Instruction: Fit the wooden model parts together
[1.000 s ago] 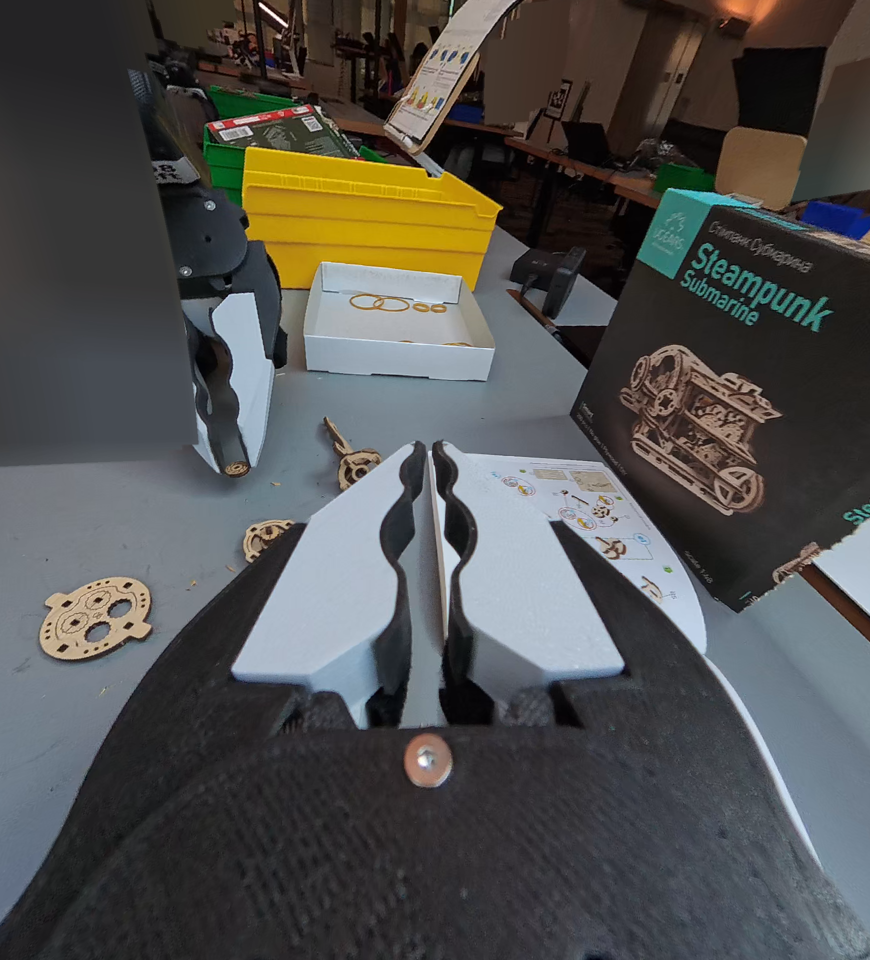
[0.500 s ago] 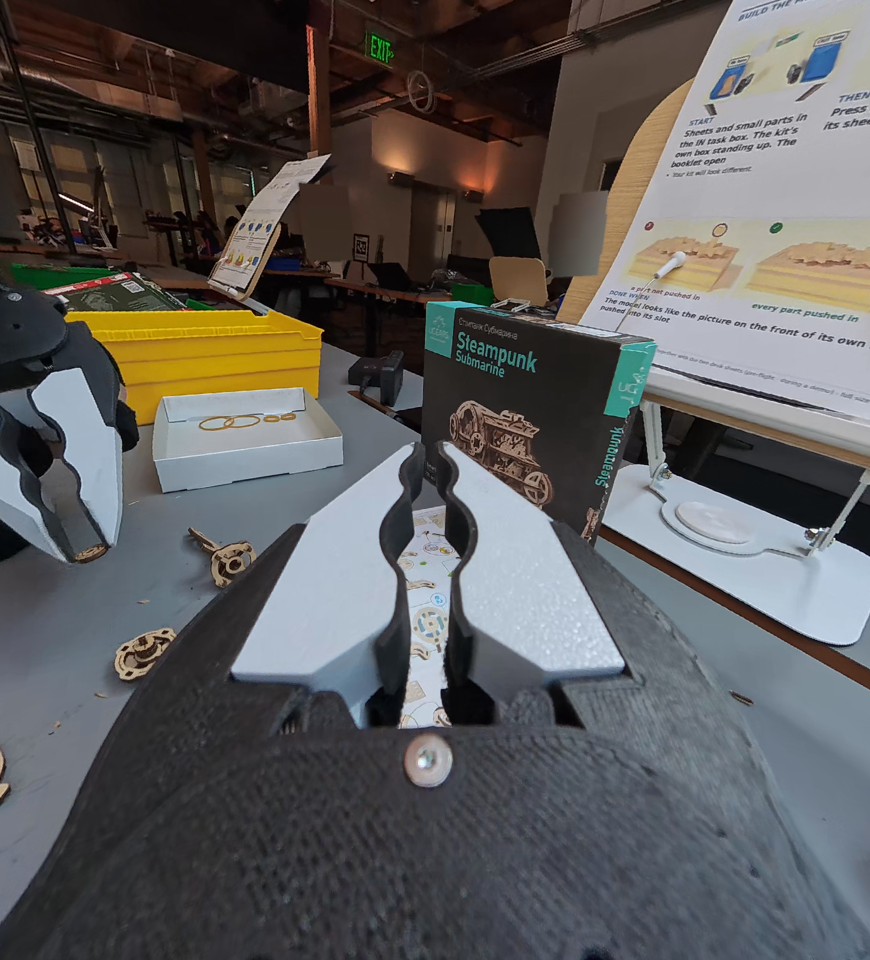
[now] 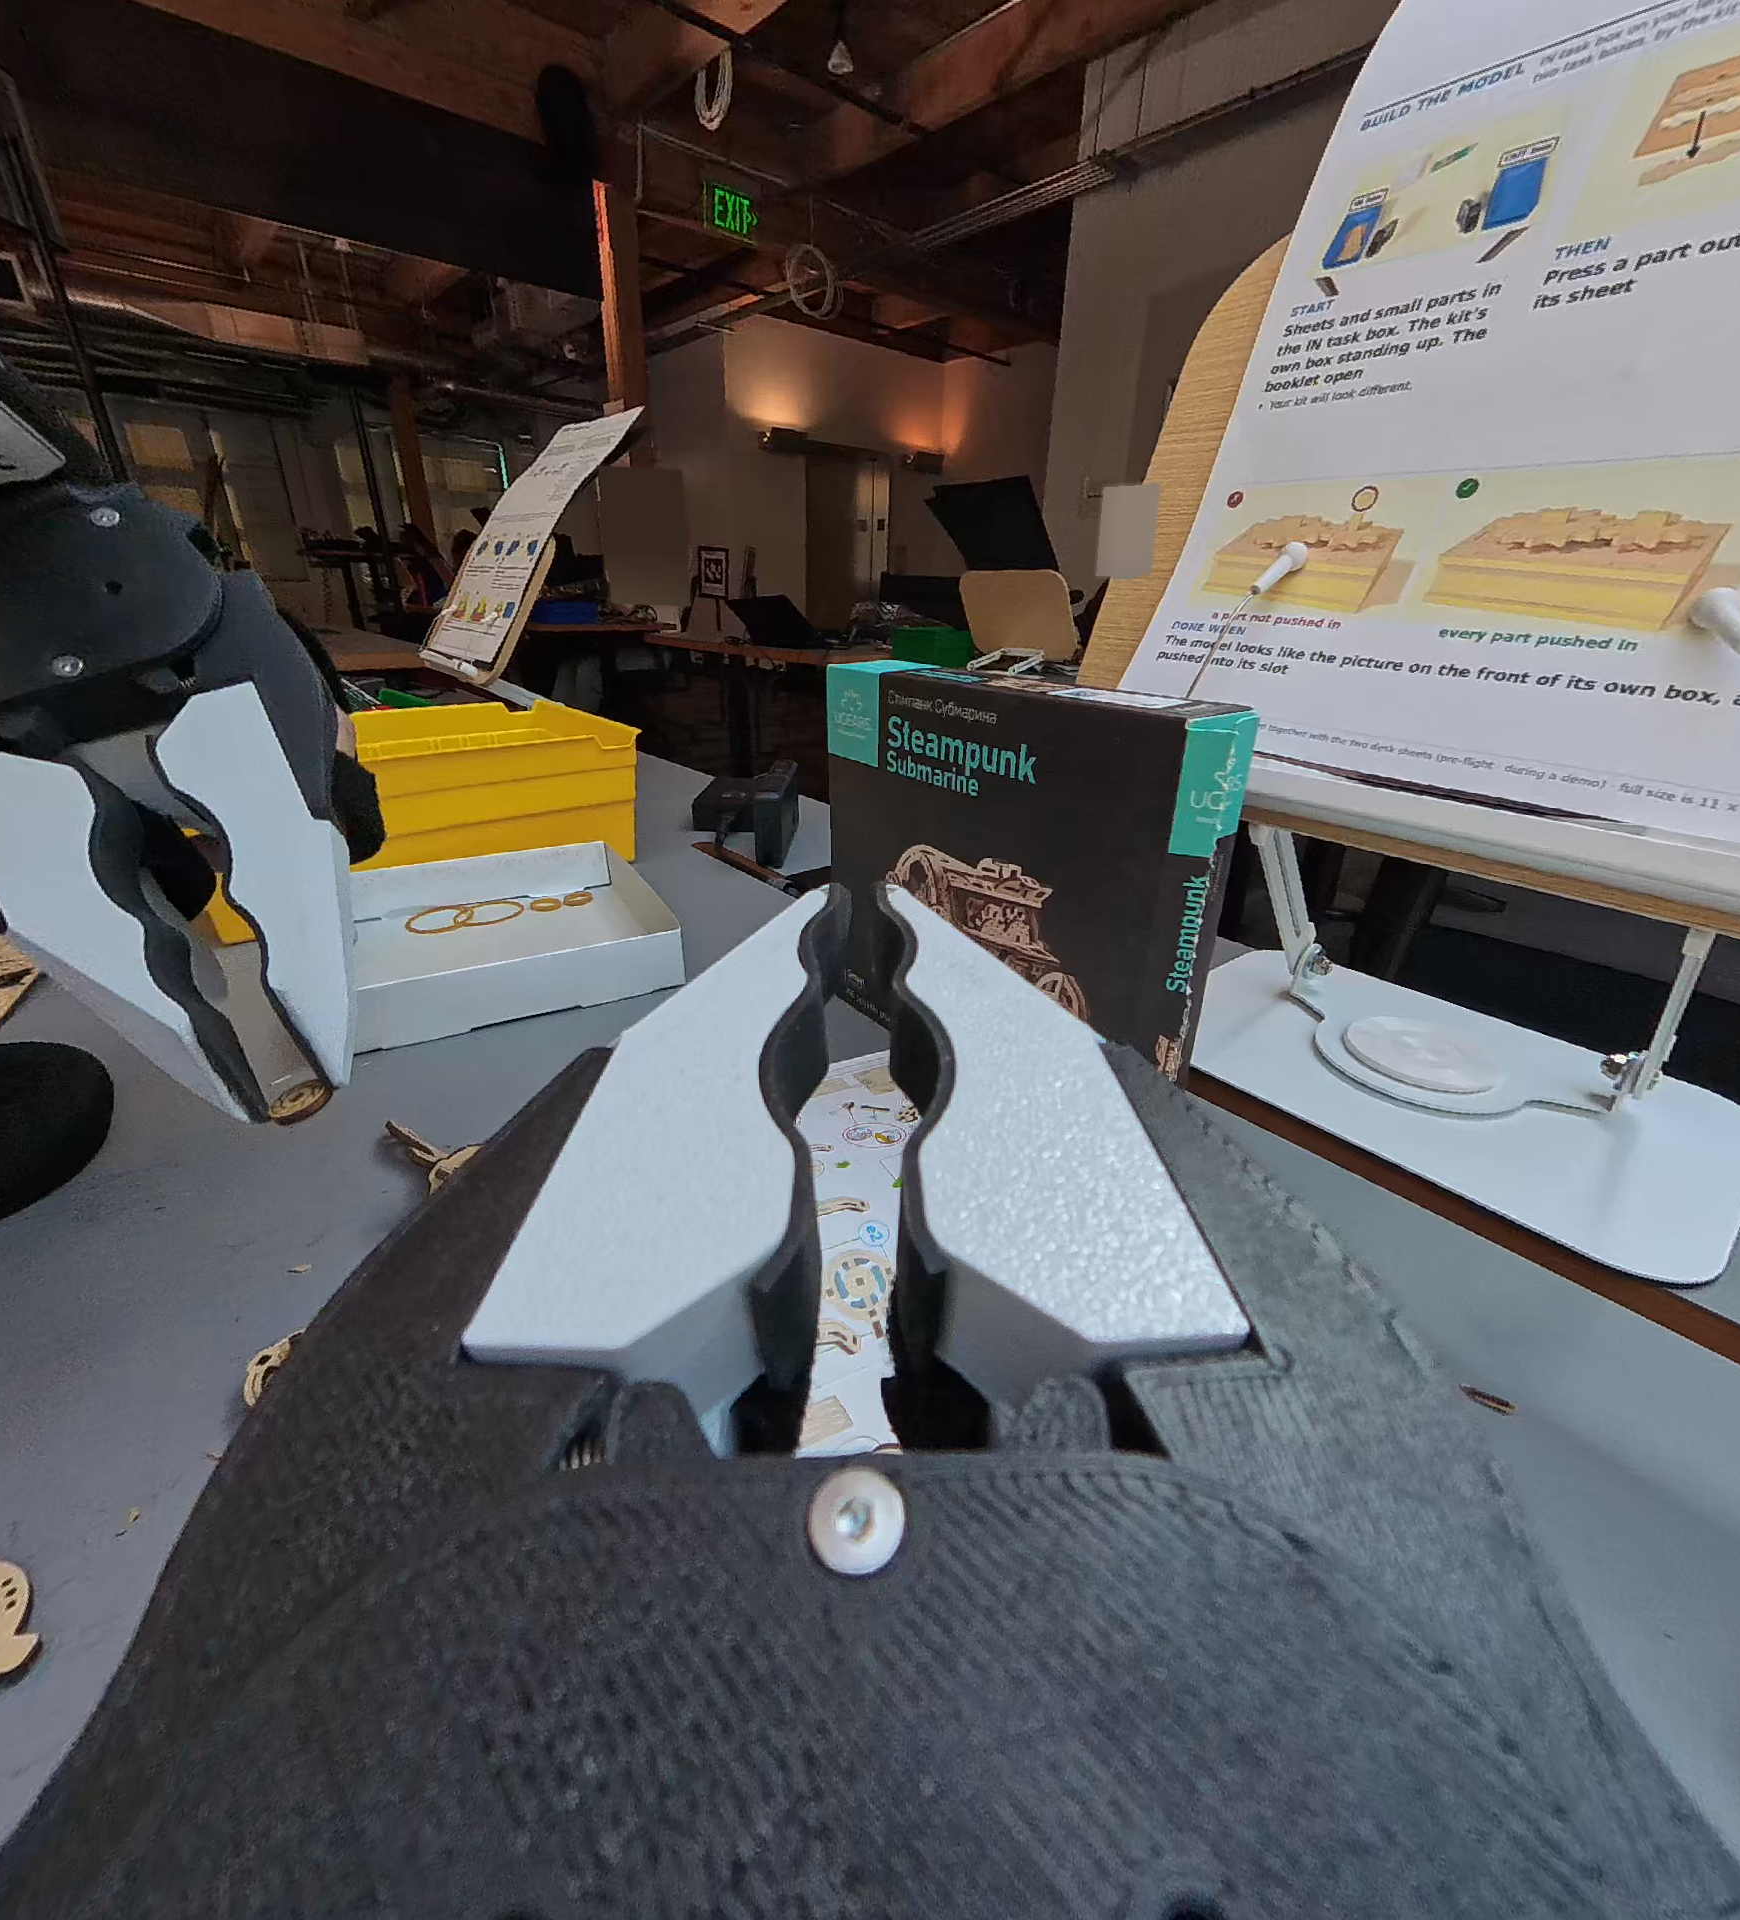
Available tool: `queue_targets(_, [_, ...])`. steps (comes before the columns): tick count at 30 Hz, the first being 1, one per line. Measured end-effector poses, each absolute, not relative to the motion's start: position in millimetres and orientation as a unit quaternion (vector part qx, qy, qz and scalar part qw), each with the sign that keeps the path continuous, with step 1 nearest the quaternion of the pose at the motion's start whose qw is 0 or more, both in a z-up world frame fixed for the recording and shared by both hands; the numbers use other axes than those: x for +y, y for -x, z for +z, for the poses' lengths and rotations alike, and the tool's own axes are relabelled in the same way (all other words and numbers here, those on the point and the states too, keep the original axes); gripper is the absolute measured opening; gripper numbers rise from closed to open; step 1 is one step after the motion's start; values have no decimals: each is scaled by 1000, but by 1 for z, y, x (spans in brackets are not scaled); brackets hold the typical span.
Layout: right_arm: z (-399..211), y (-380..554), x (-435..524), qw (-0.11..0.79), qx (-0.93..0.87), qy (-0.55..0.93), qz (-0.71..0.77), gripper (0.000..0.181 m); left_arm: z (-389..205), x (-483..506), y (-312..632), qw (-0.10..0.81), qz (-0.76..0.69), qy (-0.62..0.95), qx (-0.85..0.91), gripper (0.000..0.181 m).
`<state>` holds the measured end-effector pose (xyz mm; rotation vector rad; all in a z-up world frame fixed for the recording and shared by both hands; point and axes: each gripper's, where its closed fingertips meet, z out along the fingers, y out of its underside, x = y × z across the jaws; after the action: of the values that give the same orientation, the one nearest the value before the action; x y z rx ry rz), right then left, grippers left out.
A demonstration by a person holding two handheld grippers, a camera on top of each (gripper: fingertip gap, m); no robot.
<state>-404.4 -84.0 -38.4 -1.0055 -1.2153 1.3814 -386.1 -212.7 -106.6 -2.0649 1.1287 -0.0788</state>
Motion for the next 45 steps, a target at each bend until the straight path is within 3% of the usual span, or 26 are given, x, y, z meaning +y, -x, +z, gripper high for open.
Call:
queue_targets(9, [-40,406,-75,488,-487,433,581,3,-129,-229,376,391,-80,804,441,11])
queue_targets(27, [-71,420,-112,381,-573,430,585,3,-160,-230,372,367,-103,794,474,11])
queue_targets(45, [-70,420,-107,390,-570,431,580,3,-160,-230,387,368,-54,788,490,11])
